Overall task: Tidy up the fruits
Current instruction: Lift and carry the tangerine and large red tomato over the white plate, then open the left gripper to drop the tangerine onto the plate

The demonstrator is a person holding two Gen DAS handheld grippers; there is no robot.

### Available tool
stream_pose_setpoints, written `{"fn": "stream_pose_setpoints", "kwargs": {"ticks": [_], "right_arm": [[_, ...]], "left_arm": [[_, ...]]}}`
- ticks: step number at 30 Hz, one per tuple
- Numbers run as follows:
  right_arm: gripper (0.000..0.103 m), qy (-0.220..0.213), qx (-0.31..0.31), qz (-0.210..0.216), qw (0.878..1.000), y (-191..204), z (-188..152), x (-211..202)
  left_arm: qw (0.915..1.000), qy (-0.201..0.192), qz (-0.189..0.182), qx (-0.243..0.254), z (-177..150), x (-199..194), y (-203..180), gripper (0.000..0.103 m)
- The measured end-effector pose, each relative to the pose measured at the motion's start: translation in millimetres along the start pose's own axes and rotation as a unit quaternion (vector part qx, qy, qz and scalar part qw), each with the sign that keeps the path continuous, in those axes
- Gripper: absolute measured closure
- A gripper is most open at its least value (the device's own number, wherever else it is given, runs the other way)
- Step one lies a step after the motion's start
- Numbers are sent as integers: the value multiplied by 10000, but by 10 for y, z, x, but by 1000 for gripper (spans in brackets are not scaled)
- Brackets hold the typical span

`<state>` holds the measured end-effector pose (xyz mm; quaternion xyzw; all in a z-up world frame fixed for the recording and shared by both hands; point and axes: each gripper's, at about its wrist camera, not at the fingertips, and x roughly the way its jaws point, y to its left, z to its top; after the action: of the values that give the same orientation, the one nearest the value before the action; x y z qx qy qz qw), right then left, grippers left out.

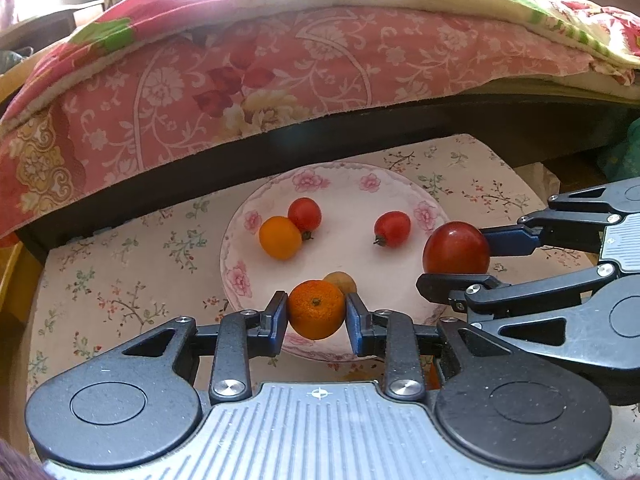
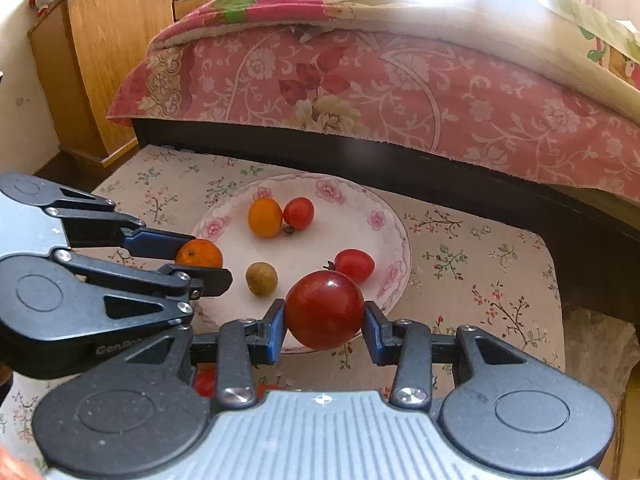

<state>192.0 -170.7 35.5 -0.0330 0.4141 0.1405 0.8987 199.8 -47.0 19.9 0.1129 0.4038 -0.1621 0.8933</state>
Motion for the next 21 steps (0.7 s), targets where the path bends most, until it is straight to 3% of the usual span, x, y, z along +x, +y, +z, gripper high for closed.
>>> {"fn": "stream_pose_setpoints", "kwargs": {"ticks": [21], "right_arm": [[60, 45, -66, 23, 10000, 5, -3, 161]], "left_arm": [[9998, 150, 51, -134, -11, 116, 55, 65]]}}
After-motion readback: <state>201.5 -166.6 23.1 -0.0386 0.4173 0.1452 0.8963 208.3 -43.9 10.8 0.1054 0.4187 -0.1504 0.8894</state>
